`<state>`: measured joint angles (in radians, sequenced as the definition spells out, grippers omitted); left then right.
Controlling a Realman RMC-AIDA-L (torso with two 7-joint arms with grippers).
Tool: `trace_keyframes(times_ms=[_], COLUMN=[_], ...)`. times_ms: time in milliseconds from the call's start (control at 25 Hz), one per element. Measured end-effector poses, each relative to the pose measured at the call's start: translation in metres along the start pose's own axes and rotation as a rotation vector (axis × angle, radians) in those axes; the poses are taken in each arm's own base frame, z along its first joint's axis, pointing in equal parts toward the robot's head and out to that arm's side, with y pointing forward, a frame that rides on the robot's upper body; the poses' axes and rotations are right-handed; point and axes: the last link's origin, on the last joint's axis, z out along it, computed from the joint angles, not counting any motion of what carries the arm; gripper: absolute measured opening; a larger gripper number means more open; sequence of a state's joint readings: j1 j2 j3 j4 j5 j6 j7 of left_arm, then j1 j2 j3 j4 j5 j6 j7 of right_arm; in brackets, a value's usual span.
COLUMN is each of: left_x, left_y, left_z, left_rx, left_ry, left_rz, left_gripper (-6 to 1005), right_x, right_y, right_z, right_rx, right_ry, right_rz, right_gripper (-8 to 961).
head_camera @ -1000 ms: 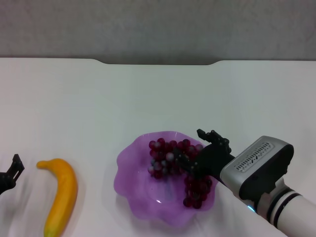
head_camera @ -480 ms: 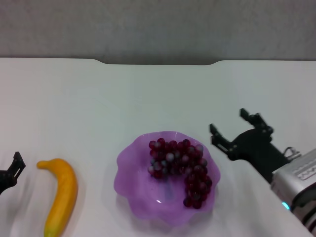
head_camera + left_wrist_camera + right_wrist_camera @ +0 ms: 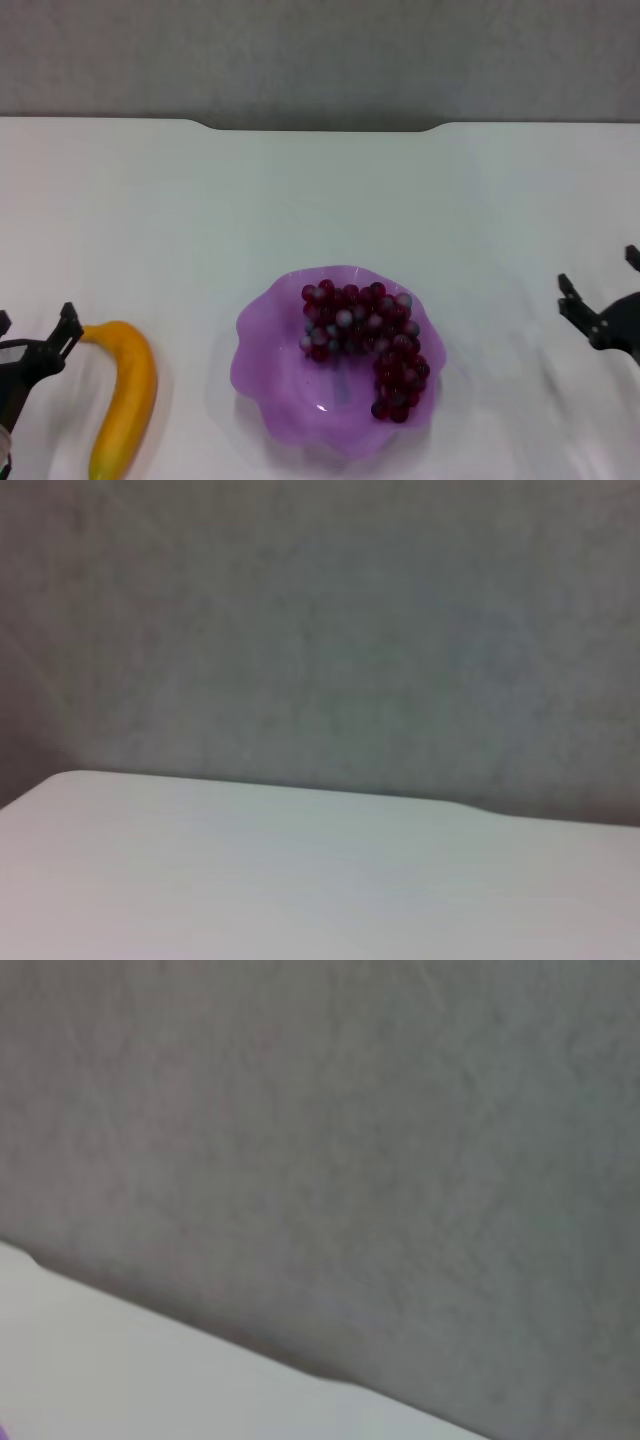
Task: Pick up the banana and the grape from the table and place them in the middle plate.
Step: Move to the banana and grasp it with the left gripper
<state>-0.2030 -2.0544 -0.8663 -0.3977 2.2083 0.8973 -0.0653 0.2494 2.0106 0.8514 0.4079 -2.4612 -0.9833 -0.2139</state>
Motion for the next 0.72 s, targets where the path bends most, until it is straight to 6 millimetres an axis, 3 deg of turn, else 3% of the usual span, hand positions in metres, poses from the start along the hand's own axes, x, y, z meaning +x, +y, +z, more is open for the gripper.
trace_keyframes(times_ms=[400, 600, 720], left_x=[0.012, 0.049, 0.072], left_y=[0.030, 0.034, 0.040], left_z=[0.001, -0.003, 0.003], left_rx=[-0.114, -0.157, -0.161], left_ry=[0.029, 0.029, -0.037], left_rz=[-0.081, -0.140, -0.086], left_gripper=[892, 892, 891], right_x=[0.016, 0.017, 0.018], right_y=[-0.014, -0.013, -0.012], right_z=[-0.008, -0.008, -0.007], right_rx=[0.018, 0.012, 0.008], right_ry=[0.055, 0.060, 0.074], right_rz=[-0.054, -0.057, -0.054], right_gripper=[888, 883, 883])
